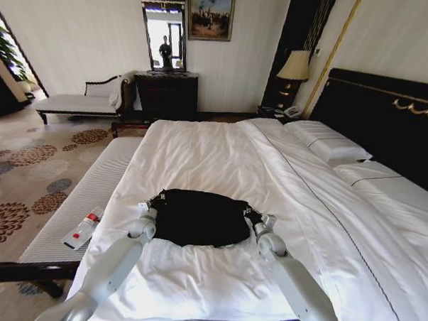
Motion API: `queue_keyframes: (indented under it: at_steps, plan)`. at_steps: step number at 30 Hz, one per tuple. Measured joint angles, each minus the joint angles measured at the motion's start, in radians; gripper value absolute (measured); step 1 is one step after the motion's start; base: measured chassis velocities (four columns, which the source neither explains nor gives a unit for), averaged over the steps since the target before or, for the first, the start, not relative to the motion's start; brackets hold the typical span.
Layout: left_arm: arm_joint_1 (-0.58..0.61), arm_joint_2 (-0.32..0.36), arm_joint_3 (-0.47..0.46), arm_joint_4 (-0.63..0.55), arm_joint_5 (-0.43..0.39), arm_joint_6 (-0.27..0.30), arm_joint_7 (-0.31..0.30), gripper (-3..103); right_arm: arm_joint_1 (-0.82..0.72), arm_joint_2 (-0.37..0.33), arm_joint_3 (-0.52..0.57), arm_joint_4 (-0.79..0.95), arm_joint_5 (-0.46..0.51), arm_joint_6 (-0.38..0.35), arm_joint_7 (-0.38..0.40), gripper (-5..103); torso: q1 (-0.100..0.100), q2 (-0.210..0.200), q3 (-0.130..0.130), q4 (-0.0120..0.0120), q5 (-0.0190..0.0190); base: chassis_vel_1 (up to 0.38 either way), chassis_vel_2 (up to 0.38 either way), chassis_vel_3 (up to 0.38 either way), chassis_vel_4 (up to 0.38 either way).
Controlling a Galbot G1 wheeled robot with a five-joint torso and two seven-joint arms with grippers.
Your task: Fold the clothes on the bed.
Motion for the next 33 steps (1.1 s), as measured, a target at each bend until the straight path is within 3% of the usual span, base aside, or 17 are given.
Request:
queue_keyframes:
  at_steps: [10, 16, 26, 33]
  plan:
    - [0.122, 0.032, -0.056, -0.079, 0.036, -0.041, 0.015, 0, -0.157, -0.037, 0.049, 0.107, -0.135, 0.071, -0.009, 0, 0.0, 0.0, 0.0, 0.0001, -0.0001, 0.0, 0.0, 0.0, 0.0]
    - [0.172, 0.046, -0.06, -0.124, 0.051, -0.047, 0.014, 0, -0.253, -0.008, 0.059, 0.131, -0.193, 0.103, -0.02, 0, 0.0, 0.0, 0.0, -0.0003, 0.0002, 0.0, 0.0, 0.0, 0.0]
    - [0.312, 0.027, -0.112, -0.195, 0.112, -0.066, 0.012, 0, -0.304, 0.011, 0.065, 0.155, -0.218, 0.111, -0.021, 0, 0.0, 0.0, 0.0, 0.0, 0.0, 0.0, 0.0, 0.0, 0.0]
    - [0.337, 0.031, -0.127, -0.194, 0.124, -0.074, 0.008, 0, -0.323, 0.011, 0.078, 0.18, -0.223, 0.112, -0.019, 0, 0.0, 0.0, 0.0, 0.0001, 0.0, 0.0, 0.0, 0.0, 0.0]
